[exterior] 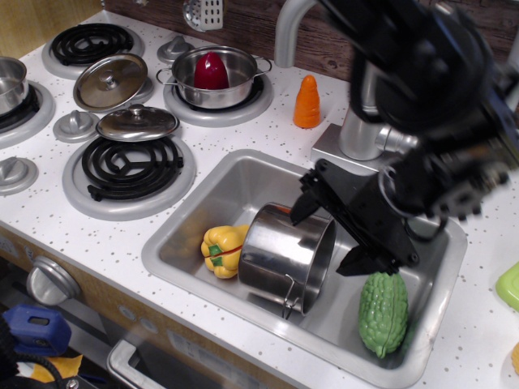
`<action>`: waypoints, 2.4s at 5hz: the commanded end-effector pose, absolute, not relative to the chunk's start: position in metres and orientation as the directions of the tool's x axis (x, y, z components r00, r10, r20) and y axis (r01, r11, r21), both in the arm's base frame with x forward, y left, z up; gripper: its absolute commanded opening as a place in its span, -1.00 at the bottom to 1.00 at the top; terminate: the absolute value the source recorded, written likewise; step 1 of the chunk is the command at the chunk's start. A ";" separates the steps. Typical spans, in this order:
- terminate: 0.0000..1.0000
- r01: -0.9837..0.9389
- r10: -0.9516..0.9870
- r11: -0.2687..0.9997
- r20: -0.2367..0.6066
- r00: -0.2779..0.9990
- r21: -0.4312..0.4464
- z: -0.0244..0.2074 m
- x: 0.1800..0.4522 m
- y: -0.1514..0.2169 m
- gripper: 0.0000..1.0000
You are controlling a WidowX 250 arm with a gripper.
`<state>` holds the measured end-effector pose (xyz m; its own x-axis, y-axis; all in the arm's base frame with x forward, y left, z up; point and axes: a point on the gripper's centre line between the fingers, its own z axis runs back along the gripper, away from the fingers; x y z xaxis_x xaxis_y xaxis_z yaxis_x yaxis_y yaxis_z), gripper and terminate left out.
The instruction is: Flip pot upright in sink
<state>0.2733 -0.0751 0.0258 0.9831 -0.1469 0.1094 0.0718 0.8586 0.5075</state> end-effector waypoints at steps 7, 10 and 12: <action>-1.00 0.013 -0.180 0.789 0.210 0.961 0.615 0.017 0.293 -0.033 -1.00; -1.00 0.003 -0.063 0.934 0.157 0.986 0.358 0.026 0.296 -0.026 -1.00; -1.00 0.046 -0.091 0.969 0.181 0.979 0.242 0.023 0.298 -0.018 1.00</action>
